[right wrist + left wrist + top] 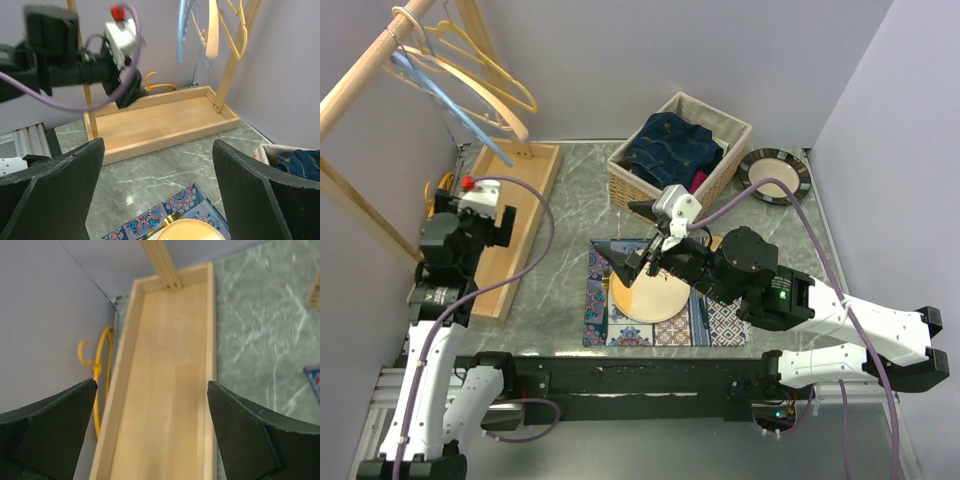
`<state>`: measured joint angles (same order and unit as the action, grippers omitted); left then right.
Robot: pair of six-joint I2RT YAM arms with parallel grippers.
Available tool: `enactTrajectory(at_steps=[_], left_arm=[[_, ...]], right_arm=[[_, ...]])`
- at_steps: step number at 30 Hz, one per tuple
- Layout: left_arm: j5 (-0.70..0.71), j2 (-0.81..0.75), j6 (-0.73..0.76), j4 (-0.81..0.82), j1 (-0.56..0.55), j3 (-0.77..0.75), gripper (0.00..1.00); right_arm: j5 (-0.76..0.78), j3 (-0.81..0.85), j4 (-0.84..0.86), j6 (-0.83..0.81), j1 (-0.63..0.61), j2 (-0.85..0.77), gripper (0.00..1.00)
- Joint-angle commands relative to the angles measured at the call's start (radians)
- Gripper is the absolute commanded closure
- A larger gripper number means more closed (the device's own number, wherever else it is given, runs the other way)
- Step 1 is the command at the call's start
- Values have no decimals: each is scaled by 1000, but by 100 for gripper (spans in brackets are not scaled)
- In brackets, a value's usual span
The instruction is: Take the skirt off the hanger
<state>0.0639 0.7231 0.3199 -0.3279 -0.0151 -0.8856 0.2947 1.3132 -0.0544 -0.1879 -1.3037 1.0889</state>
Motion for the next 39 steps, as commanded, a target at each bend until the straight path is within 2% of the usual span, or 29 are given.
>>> enactTrajectory(at_steps=[1,4,6,8,9,11,14,18,20,22,23,25,26,29,35,36,39], left_arm=[[89,67,108,90,-90,103,1],[169,117,130,102,-140,143,2],[197,156,151,172,-141,184,4],[299,261,163,235,-141,209,12],[360,307,179,318,-141,211,13],[505,450,195,365,-141,176,13],[666,628,270,568,-131,149,18],[758,860,326,743,-77,62,24],[833,999,404,921,-59,18,24],[869,1141,522,1044,-31,-37,26],[884,1182,560,1149,-23,-53,28],[890,1267,662,1258,-3,-88,33],[880,1289,677,1277,3,-105,33],[855,1360,627,1186,47,-219,34],[915,1467,886,1541,79,-286,32],[913,1469,880,1555,84,-288,31],[900,1464,745,1419,115,-308,30]], right_arm=[[3,-20,47,10,4,-49,5],[-9,-52,76,18,4,-90,5],[-14,-63,94,24,4,-116,5],[-14,-68,102,22,4,-138,5],[-11,-65,102,19,4,-144,5],[9,-72,113,13,3,-174,5],[47,-152,190,-1,4,-260,5],[83,-274,287,-31,6,-383,5],[96,-299,327,-60,7,-443,5],[119,-327,366,-84,9,-489,5],[126,-333,373,-94,9,-501,5],[112,-353,389,-104,9,-533,6],[100,-361,389,-102,9,-543,6],[41,-355,341,-104,9,-552,6],[79,-332,300,-131,11,-523,6],[83,-330,300,-131,9,-521,6],[58,-318,278,-113,8,-520,6]])
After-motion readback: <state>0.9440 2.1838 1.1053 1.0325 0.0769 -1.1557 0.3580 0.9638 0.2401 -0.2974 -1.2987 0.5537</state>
